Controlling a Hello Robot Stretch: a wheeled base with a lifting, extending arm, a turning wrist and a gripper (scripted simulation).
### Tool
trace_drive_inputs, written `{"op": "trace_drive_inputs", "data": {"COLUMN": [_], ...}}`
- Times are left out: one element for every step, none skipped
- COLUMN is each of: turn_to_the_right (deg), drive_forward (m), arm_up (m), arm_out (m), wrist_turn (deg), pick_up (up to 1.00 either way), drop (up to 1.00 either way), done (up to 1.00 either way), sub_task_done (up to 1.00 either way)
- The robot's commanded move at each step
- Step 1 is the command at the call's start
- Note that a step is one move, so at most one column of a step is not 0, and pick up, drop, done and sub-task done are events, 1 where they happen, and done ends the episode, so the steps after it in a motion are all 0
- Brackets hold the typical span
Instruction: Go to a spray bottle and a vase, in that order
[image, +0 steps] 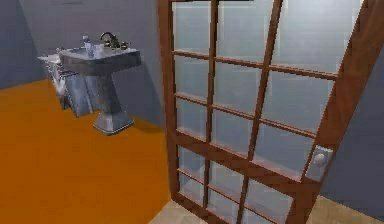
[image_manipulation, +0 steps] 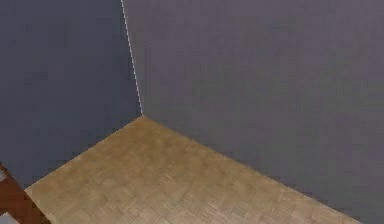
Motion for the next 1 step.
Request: {"op": "trace_drive_inputs", "data": {"turn_to_the_right": [-15.0], "drive_forward": [0.0], "arm_up": [0.0], "arm_out": [0.0], "wrist_turn": [0.0], "pick_up": [0.0], "drop": [0.0], "done": [0.0], "sub_task_done": [0.0]}}
